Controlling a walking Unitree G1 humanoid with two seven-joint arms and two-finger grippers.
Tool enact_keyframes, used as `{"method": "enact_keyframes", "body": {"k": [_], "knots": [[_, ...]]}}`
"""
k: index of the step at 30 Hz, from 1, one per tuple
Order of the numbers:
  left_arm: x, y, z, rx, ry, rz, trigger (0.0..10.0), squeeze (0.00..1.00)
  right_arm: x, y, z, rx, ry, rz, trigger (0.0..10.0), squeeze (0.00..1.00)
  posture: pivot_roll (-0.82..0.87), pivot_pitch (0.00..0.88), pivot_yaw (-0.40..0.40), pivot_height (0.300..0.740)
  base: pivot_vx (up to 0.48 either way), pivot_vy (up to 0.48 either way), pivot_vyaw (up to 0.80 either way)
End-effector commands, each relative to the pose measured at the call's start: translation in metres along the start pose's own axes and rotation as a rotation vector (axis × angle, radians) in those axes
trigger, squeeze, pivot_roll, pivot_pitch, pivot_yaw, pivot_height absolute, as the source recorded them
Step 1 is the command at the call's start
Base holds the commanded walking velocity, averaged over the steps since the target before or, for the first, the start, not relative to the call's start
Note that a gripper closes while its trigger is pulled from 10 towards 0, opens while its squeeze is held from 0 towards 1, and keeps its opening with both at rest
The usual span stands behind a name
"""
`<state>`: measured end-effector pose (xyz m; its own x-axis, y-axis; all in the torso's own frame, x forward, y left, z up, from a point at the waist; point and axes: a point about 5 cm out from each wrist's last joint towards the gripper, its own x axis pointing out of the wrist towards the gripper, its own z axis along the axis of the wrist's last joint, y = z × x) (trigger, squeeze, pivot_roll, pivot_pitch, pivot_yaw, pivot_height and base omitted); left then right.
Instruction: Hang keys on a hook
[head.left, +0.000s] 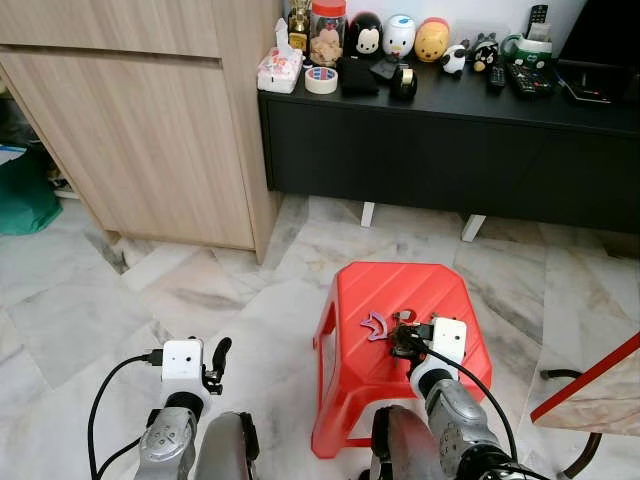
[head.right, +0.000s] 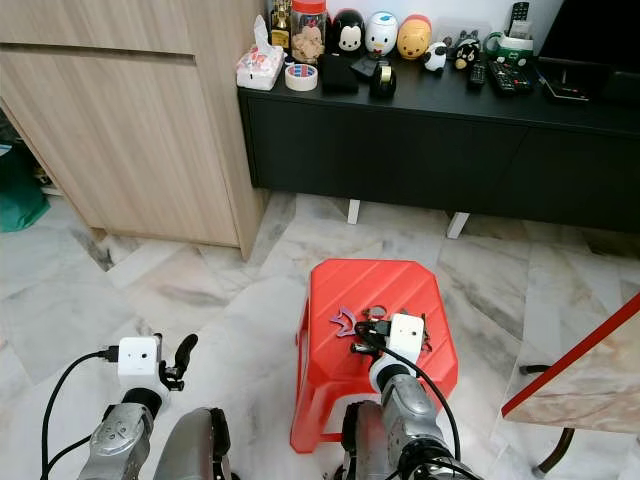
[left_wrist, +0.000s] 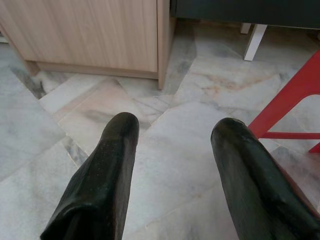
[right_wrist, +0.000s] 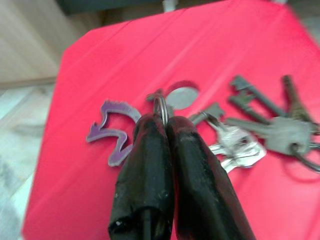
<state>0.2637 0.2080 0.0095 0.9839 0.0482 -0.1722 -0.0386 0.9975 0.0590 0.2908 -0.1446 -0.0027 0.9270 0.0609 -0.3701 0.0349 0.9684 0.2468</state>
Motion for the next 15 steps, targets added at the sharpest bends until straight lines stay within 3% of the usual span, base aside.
{"method": "enact_keyframes", "body": {"k": [1,2,3,10,15], "knots": [[-0.002,0.001,-0.004,0.007,0.025,0.005,10.0,0.00,-0.002,-0.007,0.005,-0.049,-0.061,-0.047,0.6,0.00,0.03,0.100,-0.050,0.572,0.000,0.000,0.00],[-0.002,0.001,-0.004,0.007,0.025,0.005,10.0,0.00,-0.002,-0.007,0.005,-0.049,-0.061,-0.047,0.6,0.00,0.03,0.100,-0.050,0.572,0.000,0.000,0.00],[-0.002,0.002,-0.006,0.003,0.030,0.011,10.0,0.00,-0.005,-0.009,0.006,-0.076,-0.087,-0.074,10.0,0.00,0.02,0.099,-0.054,0.572,0.000,0.000,0.00],[-0.004,0.012,-0.010,-0.054,0.056,0.088,10.0,0.00,-0.008,-0.006,0.007,-0.179,-0.138,-0.037,10.0,0.00,0.01,0.093,-0.061,0.572,0.000,0.000,0.00],[-0.009,0.015,-0.017,-0.049,0.082,0.099,10.0,0.00,-0.009,-0.006,0.012,-0.160,-0.190,-0.021,10.0,0.00,0.01,0.091,-0.068,0.592,0.000,0.000,0.00]]}}
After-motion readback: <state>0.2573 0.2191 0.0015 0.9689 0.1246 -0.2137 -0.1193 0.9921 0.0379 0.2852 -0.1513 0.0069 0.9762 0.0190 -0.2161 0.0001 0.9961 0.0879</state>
